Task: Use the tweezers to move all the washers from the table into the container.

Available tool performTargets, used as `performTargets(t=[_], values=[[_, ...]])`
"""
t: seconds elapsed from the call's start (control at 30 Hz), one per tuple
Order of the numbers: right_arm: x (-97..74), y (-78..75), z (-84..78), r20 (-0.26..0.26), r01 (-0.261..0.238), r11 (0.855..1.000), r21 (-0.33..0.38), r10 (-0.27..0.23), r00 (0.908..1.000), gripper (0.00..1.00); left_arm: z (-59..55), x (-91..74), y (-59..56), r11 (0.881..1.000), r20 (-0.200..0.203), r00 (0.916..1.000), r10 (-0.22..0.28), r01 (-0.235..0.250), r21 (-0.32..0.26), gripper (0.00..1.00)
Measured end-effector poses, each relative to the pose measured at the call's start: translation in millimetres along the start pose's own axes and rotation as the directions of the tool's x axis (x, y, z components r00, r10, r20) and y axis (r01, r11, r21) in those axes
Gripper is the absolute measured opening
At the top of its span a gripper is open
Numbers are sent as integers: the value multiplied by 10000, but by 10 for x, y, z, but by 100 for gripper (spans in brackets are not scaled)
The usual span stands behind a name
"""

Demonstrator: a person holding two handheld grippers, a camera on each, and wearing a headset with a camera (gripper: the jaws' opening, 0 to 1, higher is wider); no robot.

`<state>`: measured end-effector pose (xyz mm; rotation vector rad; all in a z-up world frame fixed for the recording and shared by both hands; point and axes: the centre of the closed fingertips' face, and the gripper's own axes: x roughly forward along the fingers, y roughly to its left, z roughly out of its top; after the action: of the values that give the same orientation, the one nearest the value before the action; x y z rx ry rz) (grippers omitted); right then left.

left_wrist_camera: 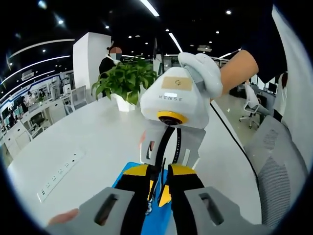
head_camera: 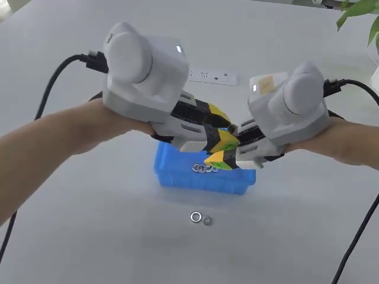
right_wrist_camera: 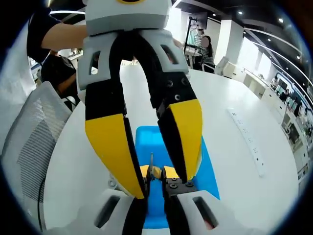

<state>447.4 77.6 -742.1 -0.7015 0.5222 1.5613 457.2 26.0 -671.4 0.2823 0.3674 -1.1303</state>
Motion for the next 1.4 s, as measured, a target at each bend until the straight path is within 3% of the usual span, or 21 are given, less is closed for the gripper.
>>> performTargets(t=[0.1, 0.3, 0.4, 1.2, 1.4], values=[[1, -9, 9, -9, 12, 10000, -34, -12, 10000, 10, -10, -2, -16, 9999, -111, 9999, -103, 103, 5, 9], [5, -2, 36, -15, 21, 9999, -168, -21, 10000, 10, -9, -46, -10, 9999, -223, 9997, -25, 28, 137, 8], [-2, -23, 35, -28, 103, 9997, -215, -104, 9999, 10, -11, -81, 38, 9986, -392, 9986, 345, -329, 426, 7], [-143, -33, 216, 473, 651, 9972, -371, -633, 9969, 12, 159, -279, 27, 9951, -194, 9956, 921, -913, 370, 6], [-146, -3, 216, 383, 719, 9966, -401, -703, 9968, 16, 203, -299, 31, 9942, -102, 9951, 982, -977, 452, 6]])
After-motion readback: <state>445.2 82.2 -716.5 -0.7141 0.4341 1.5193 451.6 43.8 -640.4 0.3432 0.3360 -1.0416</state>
